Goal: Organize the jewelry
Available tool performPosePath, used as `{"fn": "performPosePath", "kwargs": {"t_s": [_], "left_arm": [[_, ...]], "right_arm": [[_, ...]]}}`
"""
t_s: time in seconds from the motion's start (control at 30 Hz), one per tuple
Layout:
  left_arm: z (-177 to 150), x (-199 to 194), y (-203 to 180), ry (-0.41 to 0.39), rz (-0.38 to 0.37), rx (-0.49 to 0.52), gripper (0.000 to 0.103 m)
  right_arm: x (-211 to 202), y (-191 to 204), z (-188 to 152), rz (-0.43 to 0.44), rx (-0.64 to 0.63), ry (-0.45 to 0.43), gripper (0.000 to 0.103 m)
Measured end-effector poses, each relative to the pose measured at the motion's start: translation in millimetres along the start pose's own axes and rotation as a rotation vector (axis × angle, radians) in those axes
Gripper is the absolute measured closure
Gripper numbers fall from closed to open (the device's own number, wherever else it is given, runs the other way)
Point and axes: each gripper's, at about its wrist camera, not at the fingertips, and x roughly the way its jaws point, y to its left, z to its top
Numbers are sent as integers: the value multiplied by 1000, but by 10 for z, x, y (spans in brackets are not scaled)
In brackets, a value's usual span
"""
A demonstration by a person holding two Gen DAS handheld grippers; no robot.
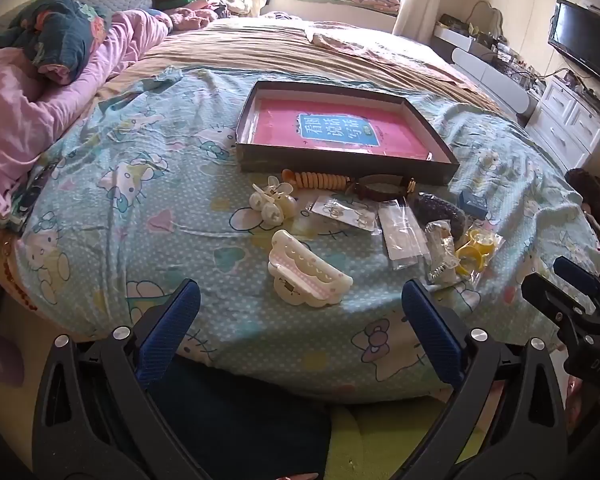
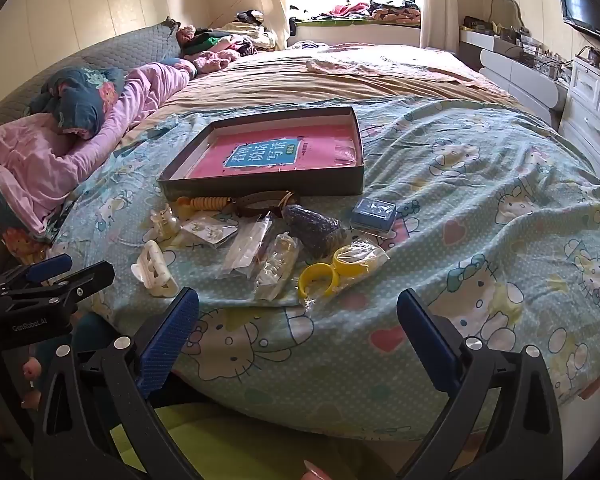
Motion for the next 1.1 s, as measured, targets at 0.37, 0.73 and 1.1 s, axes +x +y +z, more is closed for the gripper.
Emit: {"fn": "performPosePath", "kwargs": {"t_s": [0.37, 0.73, 1.1], "left_arm": [[3, -2, 8, 1, -2, -4, 9], [3, 3, -4, 0, -3, -1, 9], [4, 1, 2, -3, -3, -2, 9]], "right_arm": [[6, -3, -3, 2, 2, 2, 4], [-12, -5, 2, 6, 2, -2, 4], [-41, 24, 0, 7, 3, -3, 4]]}}
